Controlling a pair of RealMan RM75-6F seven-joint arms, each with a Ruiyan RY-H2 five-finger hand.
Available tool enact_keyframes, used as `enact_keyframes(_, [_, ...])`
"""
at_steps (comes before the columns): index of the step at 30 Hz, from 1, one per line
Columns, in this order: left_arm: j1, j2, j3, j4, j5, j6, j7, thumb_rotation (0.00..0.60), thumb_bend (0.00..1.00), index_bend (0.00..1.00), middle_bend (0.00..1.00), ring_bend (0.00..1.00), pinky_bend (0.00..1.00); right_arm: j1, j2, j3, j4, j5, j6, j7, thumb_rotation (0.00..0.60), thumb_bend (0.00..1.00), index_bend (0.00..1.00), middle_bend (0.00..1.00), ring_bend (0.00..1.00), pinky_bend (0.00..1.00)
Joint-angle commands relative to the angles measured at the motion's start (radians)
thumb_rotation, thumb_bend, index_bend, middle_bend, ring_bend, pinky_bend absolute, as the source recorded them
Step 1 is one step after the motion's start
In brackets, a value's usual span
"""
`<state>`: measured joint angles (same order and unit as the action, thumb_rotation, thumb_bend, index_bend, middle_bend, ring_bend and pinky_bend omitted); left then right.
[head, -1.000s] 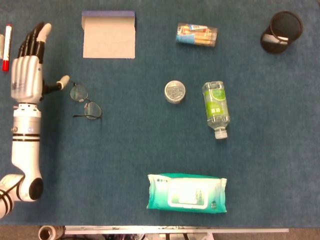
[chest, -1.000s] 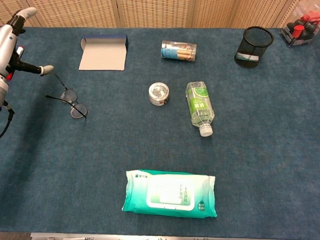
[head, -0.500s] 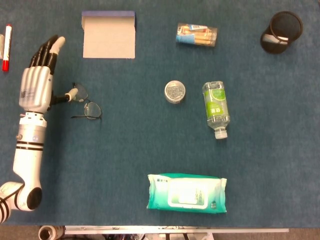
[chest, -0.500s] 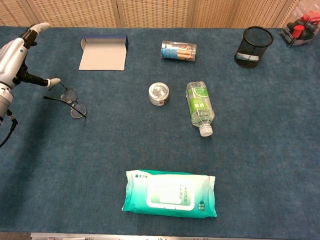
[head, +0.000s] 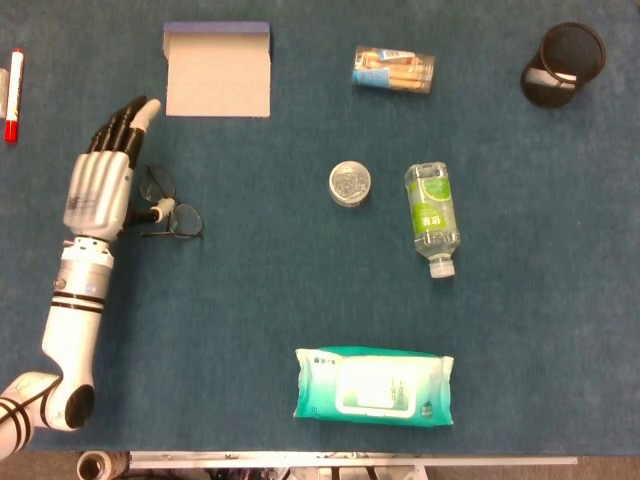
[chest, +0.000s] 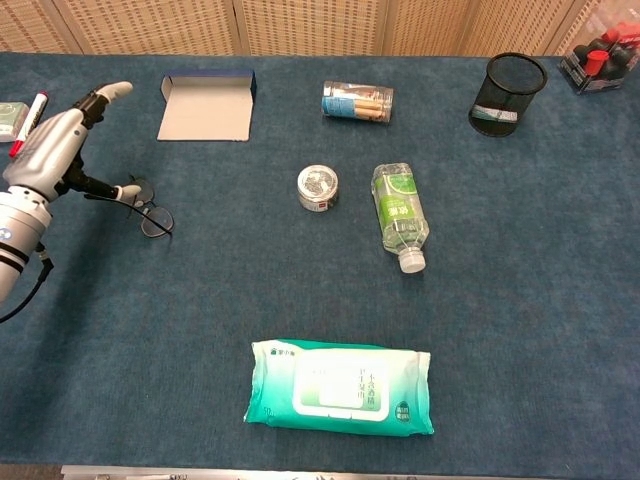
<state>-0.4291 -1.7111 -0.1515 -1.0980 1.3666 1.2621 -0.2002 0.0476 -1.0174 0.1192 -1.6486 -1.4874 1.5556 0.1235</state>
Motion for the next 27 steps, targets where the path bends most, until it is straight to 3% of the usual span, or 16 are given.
enact_keyframes(1, [-0.001,-0.01,0.007,0.016,0.011,0.003,0.007,0.6,0.0,0.0,0.06,0.08,0.14,-0.001,0.001,0.0,-0.001,-0.001,0.002,0.001,0.6,0.41,0.57,0.47,0.33,0.3])
enact_keyframes(27, [-0.007,-0.096,0.047,0.148,0.072,0.021,0.076,0.6,0.0,0.0,0.05,0.08,0.14,-0.003,0.004,0.001,-0.004,-0.004,0.007,0.005,0.6,0.41,0.57,0.47,0.33,0.3])
